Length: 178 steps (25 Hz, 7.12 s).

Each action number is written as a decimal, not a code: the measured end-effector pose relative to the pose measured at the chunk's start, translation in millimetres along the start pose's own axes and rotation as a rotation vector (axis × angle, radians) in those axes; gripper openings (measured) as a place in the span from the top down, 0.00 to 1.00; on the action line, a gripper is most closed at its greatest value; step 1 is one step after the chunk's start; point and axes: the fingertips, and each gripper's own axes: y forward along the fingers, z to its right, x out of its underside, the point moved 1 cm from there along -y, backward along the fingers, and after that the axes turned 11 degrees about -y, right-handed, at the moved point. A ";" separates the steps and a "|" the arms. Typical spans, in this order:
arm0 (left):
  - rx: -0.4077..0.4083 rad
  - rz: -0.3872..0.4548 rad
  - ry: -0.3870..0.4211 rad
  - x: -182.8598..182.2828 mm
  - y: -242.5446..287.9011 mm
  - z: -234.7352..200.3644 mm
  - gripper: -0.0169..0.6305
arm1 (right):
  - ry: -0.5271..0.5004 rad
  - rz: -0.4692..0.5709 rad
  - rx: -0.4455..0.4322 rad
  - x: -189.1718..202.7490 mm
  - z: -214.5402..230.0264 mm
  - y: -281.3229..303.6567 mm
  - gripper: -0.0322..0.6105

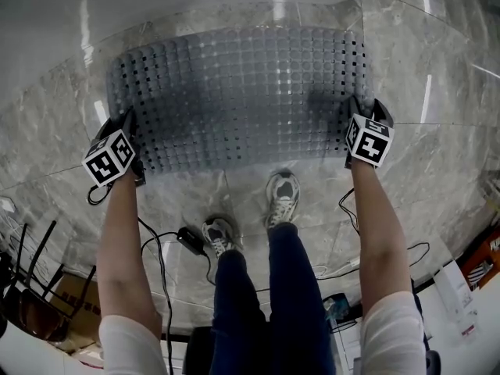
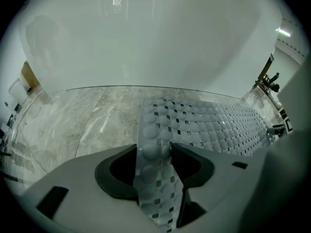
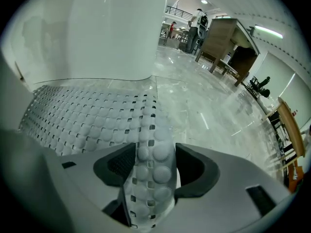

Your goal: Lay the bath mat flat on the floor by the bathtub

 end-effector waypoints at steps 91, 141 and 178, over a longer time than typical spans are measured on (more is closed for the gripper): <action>0.466 0.253 -0.031 -100.3 -402.8 138.9 0.91 | 0.192 0.351 -0.242 -149.1 -18.2 -393.4 0.90; 0.716 0.469 0.113 -128.3 -740.8 190.4 0.91 | 0.100 0.723 -0.316 -231.0 -5.3 -756.9 0.90; 0.741 0.643 0.177 -144.4 -862.0 230.3 0.91 | 0.100 0.986 -0.376 -264.5 21.8 -902.5 0.90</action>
